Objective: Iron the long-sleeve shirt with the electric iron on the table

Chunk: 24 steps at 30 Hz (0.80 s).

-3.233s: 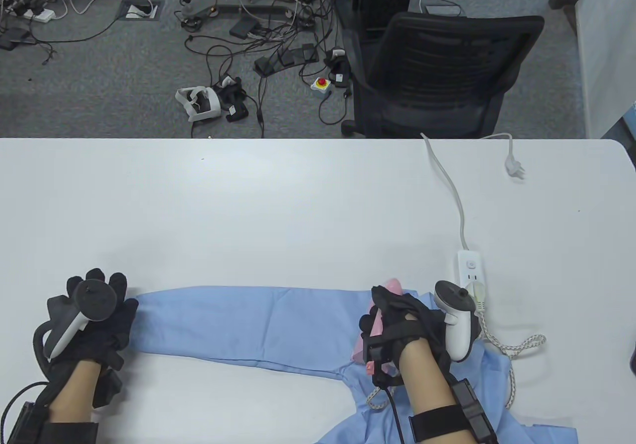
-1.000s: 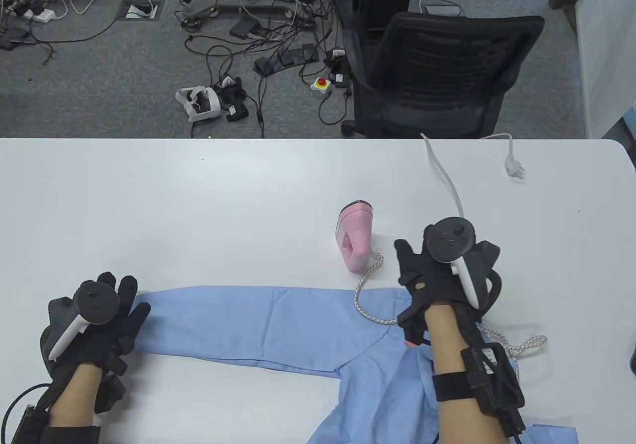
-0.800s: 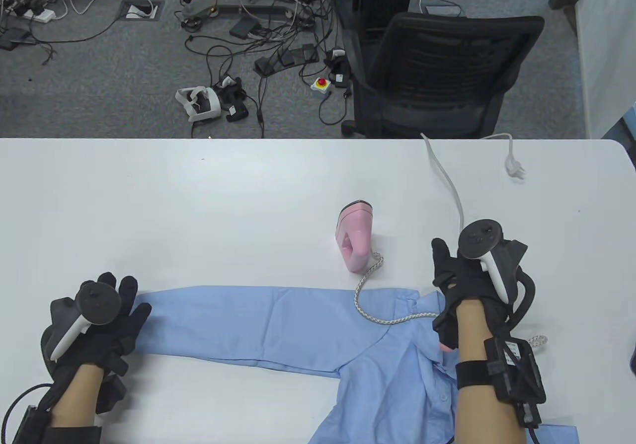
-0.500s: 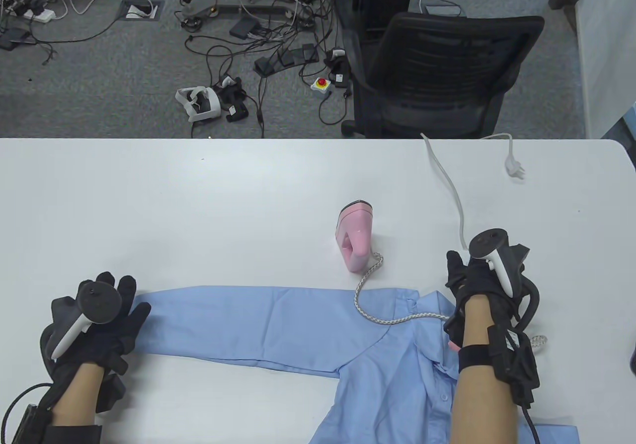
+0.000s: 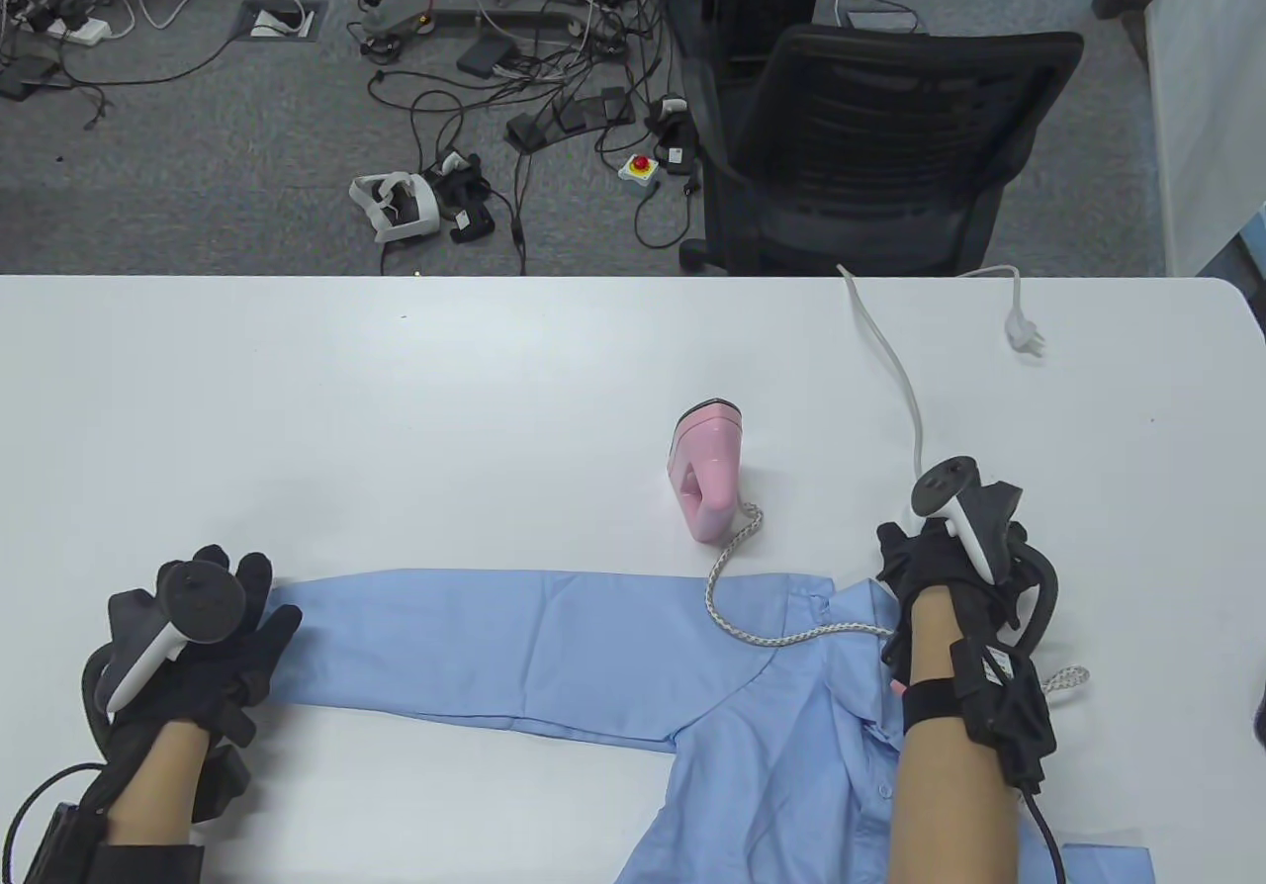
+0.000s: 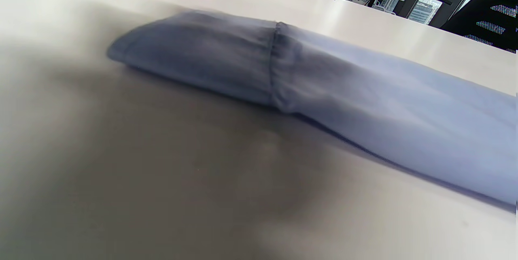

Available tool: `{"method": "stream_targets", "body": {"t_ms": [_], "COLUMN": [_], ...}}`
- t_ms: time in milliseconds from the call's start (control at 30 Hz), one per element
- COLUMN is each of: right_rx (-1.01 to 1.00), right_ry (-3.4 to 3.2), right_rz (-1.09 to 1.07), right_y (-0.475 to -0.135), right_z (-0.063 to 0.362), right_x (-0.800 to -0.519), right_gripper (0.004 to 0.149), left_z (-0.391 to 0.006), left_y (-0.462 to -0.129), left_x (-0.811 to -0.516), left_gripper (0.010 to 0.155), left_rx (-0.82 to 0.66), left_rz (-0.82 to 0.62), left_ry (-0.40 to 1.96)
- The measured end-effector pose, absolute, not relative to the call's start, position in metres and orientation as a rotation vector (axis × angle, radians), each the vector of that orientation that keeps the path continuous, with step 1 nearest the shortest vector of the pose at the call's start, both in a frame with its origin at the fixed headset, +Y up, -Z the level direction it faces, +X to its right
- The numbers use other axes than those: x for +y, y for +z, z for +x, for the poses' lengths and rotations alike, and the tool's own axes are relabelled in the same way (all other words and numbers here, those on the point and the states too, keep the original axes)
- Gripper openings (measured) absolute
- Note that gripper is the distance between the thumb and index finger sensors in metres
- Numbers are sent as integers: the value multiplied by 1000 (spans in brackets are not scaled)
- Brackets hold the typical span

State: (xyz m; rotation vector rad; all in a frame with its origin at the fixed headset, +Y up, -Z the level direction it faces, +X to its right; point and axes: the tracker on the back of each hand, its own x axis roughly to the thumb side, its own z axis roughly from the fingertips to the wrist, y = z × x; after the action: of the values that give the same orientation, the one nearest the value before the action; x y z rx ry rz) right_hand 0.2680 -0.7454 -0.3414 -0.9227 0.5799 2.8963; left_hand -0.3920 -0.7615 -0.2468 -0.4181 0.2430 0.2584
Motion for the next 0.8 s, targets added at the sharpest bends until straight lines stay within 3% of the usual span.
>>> {"method": "stream_targets", "body": {"t_ms": [200, 300, 800], "right_rx": [615, 542, 645], "right_ry": [3206, 3118, 2916], "right_rz": [-836, -833, -834], "right_y": [-353, -356, -344], "right_z": [244, 249, 266], "right_x": [-749, -749, -750], "right_gripper": [82, 83, 86], "left_z": [-391, -387, -377], "left_y": [-247, -247, -244], "left_x": [-761, -759, -751], "left_gripper": [70, 70, 70], "left_rx": [244, 236, 189], "left_rz": [-426, -431, -369], "left_ry": [254, 250, 250]}}
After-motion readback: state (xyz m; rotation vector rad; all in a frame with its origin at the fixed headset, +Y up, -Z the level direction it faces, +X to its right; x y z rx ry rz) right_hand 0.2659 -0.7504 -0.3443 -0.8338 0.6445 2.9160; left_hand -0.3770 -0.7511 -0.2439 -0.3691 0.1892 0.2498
